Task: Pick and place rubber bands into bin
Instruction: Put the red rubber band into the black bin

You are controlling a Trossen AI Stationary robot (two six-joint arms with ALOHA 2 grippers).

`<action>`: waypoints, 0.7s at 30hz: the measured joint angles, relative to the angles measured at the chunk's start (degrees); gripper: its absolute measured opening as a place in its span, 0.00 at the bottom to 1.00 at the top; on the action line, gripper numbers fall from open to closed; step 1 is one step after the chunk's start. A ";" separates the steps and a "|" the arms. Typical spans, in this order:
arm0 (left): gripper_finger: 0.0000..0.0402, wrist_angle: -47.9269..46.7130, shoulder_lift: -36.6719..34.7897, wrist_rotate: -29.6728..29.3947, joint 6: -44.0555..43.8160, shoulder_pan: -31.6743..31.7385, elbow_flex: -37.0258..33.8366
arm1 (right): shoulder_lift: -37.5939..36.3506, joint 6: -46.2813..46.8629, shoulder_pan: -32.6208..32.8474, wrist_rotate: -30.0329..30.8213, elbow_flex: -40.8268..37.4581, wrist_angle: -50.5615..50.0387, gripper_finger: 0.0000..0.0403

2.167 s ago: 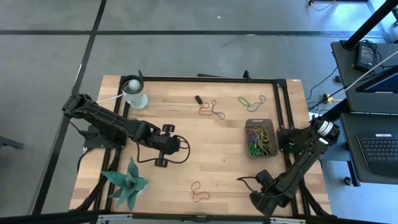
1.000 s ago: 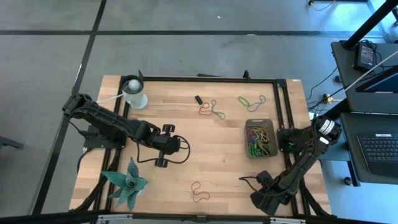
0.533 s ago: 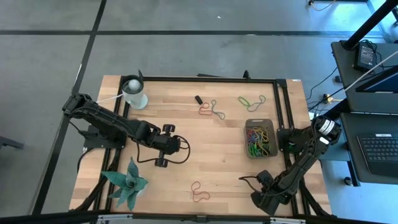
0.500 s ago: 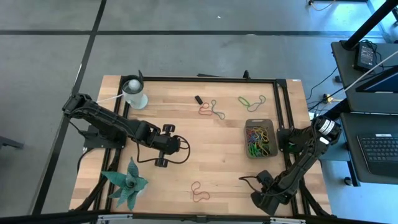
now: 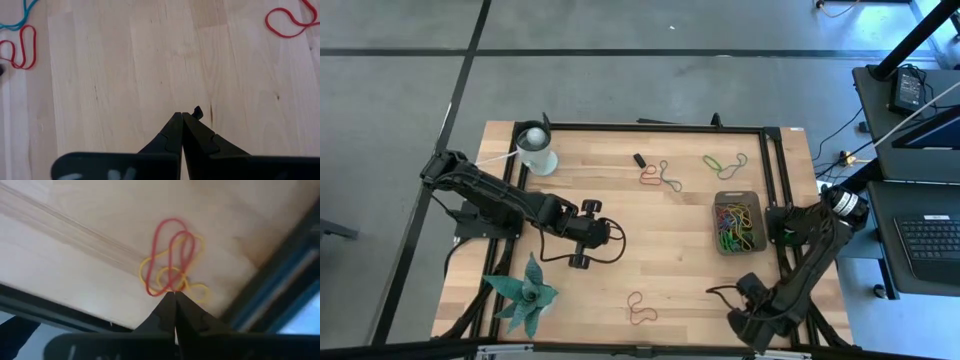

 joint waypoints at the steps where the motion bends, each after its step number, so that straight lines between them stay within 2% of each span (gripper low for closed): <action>1: 0.00 0.00 0.00 0.00 0.03 0.00 0.00 | 0.00 -0.44 0.00 0.03 1.16 -1.76 0.00; 8: 0.01 0.04 0.00 -0.01 0.03 0.01 0.00 | 0.00 -0.37 -0.02 0.34 1.78 -3.73 0.04; 14: 0.01 0.02 0.00 0.45 0.01 0.00 0.00 | 0.00 1.96 -0.44 0.07 -0.46 -0.83 0.15; 21: 0.00 0.01 -0.02 1.70 -0.15 0.01 0.00 | 0.00 1.99 -0.72 -0.04 -6.40 8.02 0.28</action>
